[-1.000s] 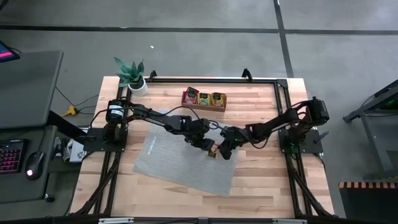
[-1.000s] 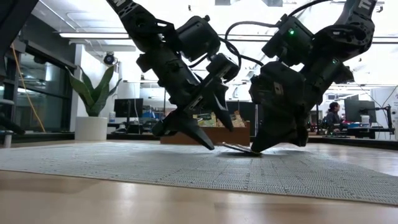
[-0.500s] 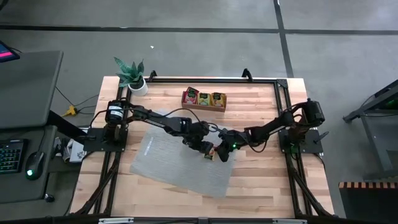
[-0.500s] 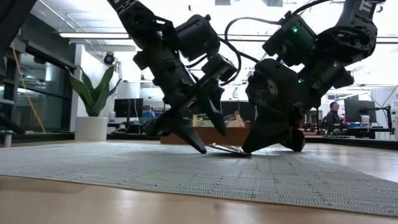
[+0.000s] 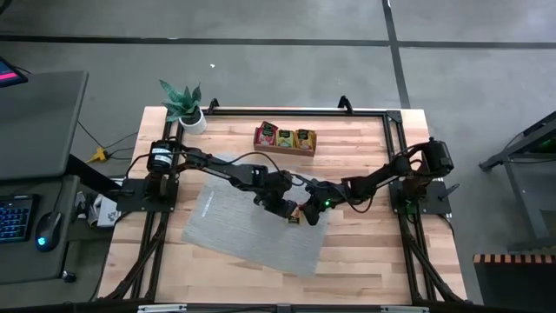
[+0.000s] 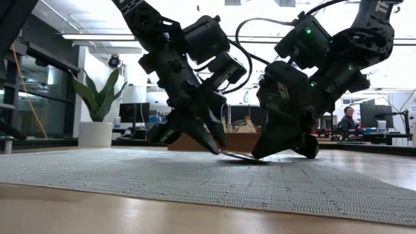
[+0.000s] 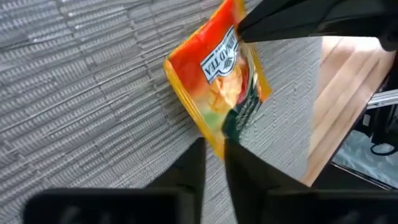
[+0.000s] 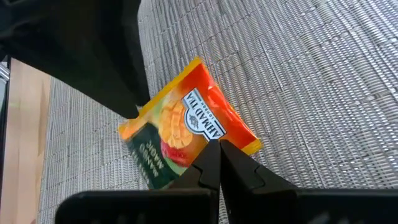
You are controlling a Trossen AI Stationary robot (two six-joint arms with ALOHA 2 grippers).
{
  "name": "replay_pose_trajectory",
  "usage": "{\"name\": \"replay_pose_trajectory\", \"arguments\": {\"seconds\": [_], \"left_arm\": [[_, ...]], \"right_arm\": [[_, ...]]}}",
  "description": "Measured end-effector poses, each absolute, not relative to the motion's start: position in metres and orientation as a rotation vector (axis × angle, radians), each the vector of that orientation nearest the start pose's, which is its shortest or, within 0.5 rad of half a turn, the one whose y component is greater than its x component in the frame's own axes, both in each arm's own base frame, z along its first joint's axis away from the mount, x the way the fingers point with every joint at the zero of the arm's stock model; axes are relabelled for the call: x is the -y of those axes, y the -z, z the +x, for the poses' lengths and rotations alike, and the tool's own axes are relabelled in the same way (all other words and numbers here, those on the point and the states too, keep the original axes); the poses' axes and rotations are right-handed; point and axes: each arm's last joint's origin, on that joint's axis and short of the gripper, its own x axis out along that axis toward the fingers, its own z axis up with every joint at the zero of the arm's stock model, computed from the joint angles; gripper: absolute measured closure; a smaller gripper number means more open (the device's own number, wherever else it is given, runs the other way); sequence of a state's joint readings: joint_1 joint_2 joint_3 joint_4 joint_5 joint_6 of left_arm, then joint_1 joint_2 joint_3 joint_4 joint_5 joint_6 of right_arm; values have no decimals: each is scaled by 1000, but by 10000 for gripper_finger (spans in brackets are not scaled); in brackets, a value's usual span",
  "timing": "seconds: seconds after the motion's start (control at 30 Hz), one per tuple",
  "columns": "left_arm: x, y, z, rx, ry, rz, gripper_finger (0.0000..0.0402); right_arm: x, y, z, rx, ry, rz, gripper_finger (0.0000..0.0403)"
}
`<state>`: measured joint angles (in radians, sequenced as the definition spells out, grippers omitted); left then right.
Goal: Pick & Place Tea
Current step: Put the orange tea bag into the right section of the wooden organizer
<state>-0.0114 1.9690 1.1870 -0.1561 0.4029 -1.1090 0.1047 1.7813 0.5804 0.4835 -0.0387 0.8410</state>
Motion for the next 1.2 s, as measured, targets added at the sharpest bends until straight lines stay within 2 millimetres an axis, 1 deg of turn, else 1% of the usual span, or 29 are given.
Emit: {"name": "replay_pose_trajectory", "arguments": {"seconds": [0.1,0.17,0.6,0.77,0.93,1.2], "left_arm": [[16,-141,396,-1033,-175,-1177,386],[17,-142,397,-1015,-164,-1173,396],[15,-143,398,-986,-172,-1142,401],[14,-141,397,-982,-225,-1122,401],[13,-139,395,-984,-286,-1100,401],[11,-138,394,-969,-329,-1071,401]], "right_arm": [[-32,-92,291,-727,172,780,403],[-32,-91,291,-727,173,779,403],[-32,-91,291,-725,174,787,403],[-32,-92,291,-724,174,794,403],[-37,-92,291,-721,168,795,403],[-43,-94,292,-709,161,839,403]]}}
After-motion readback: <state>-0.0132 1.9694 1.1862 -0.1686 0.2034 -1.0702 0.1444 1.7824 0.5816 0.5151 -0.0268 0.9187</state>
